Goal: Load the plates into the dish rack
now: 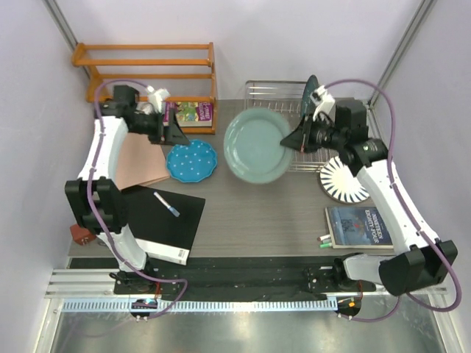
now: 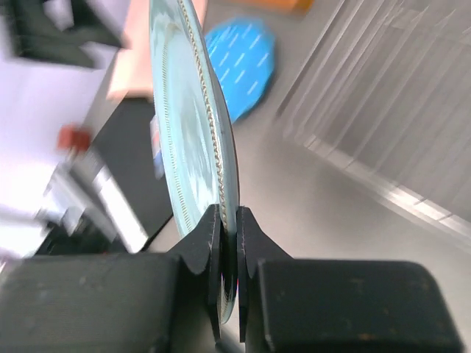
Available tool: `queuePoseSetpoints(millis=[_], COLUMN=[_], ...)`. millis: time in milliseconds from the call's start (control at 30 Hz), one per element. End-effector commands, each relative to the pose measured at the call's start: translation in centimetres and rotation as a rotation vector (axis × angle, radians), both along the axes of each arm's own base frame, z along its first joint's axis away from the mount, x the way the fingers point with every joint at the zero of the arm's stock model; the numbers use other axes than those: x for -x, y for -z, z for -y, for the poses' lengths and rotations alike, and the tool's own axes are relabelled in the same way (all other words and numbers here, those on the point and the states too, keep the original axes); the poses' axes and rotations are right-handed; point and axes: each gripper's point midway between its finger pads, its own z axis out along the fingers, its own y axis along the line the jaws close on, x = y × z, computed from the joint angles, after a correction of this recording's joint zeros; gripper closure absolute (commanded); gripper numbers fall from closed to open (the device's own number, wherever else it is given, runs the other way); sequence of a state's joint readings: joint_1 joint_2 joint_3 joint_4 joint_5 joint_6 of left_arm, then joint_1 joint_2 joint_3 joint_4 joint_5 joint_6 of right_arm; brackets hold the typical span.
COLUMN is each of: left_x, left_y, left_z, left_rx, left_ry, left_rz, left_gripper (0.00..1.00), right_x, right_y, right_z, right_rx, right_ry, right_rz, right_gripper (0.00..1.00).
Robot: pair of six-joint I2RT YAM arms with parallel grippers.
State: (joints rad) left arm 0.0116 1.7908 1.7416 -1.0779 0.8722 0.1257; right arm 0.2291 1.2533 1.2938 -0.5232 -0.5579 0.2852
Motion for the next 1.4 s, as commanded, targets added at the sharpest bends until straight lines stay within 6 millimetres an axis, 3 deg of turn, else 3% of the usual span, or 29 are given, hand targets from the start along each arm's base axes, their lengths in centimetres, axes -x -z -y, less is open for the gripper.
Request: queuePoseSetpoints(millis=[0, 67, 100, 167, 200, 233, 333, 367, 400, 533, 833, 1100, 1367], left_x=[-3.3, -3.8, -4.5, -5.1, -6.0, -5.7, -5.1, -4.4, -4.2, -3.7, -4.0, -3.5, -3.6], left_y=[-3.3, -2.7, -2.1, 0.2, 1.8, 2.4, 3.6, 4.3, 4.4, 5.2, 5.5, 5.9, 6.6], left_z=[-2.6, -2.5, -2.9, -3.0, -4.9, -4.4, -4.0, -3.3, -3.1, -1.6, -1.2, -1.1, -0.7], left_rx=[-0.006, -0.001, -0.023, -0.113, -0.253, -0.278, -0.333, -0.341, -0.345, -0.321, -0.301, -0.295, -0.282], left_ry=[-0.182, -0.233, -0.292, -0.38, -0.502, -0.497, -0.517, -0.497, -0.497, -0.462, -0.458, -0.458, -0.449], left_rz=[0.122, 0.104, 0.087, 0.03, 0.027, 0.019, 0.047, 0.039, 0.04, 0.012, -0.004, -0.011, -0.042], left_gripper=[0.04, 0.01, 0.0, 0.01, 0.01, 0.0, 0.01, 0.01, 0.01, 0.01, 0.0, 0.01, 0.0], right_x=[-7.7, -10.7, -11.8, -14.4, -15.3, -16.8, -18.4, -19.2, -19.4, -20.5, -22.2, -22.8, -23.6], right_y=[-6.4, -6.9, -9.4, -9.9, -11.9, -11.6, -14.6, -14.2, -15.2, -16.0, -14.5, -13.5, -10.9], right_z=[4.6, 6.0, 7.2, 8.3, 9.6, 10.3, 12.6, 12.9, 13.4, 14.9, 11.0, 11.2, 10.9], right_rx=[0.055, 0.098, 0.118, 0.155, 0.171, 0.189, 0.212, 0.238, 0.26, 0.369, 0.559, 0.649, 0.698], right_ry=[0.273, 0.346, 0.421, 0.494, 0.573, 0.62, 0.763, 0.806, 0.839, 0.974, 1.02, 1.063, 1.03], right_rz=[0.226, 0.254, 0.316, 0.353, 0.403, 0.404, 0.479, 0.476, 0.507, 0.563, 0.632, 0.626, 0.591], right_gripper=[0.99, 0.99, 0.99, 0.99, 0.99, 0.99, 0.99, 0.99, 0.99, 0.99, 0.99, 0.99, 0.99])
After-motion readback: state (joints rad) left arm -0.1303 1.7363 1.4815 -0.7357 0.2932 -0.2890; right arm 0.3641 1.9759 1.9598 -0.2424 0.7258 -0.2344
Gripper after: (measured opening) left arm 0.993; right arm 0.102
